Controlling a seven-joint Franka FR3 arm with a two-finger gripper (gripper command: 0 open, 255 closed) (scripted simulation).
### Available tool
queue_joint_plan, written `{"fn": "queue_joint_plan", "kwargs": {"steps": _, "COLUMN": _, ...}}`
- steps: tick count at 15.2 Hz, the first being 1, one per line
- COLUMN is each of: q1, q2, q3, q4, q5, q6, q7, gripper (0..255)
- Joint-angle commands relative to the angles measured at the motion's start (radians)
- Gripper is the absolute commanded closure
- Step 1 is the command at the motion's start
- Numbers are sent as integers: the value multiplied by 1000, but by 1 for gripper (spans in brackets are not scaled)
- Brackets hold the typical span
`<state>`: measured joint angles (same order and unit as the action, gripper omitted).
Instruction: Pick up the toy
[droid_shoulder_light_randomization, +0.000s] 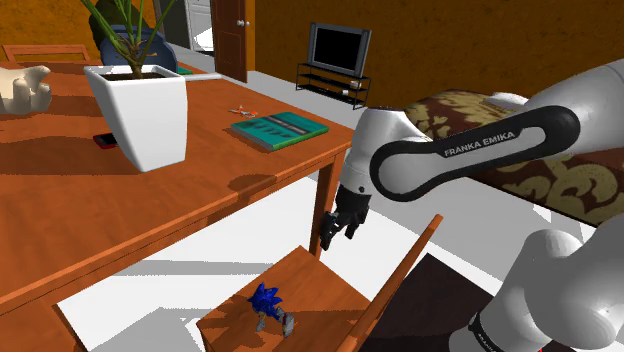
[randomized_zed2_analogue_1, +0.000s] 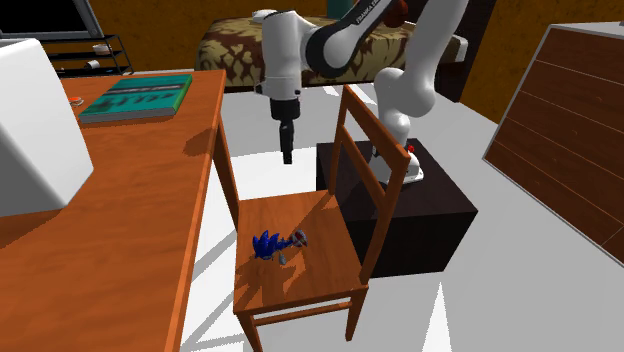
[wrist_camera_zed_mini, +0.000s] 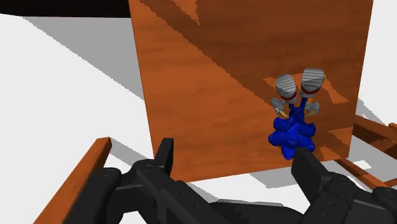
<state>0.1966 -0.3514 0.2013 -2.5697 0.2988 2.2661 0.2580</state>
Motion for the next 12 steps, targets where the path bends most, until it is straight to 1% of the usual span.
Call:
{"fn": "queue_joint_plan", "kwargs": {"steps": 1, "q1": 17, "q2": 66, "q3": 22, "q4": 8, "q5": 16, "q6": 63, "q7": 4, "gripper": 0}}
{"fn": "queue_joint_plan", "kwargs": {"steps": 7, "q1": 62, "q2": 281, "q3": 84, "q4": 66, "q5": 35, "q6": 230, "q7": 26, "gripper": 0}}
{"fn": "queue_joint_plan", "kwargs": {"steps": 12, "q1": 101, "q2": 469, "q3": 121, "q4": 145, "q5": 12, "q6": 347, "q7": 61, "gripper": 0}}
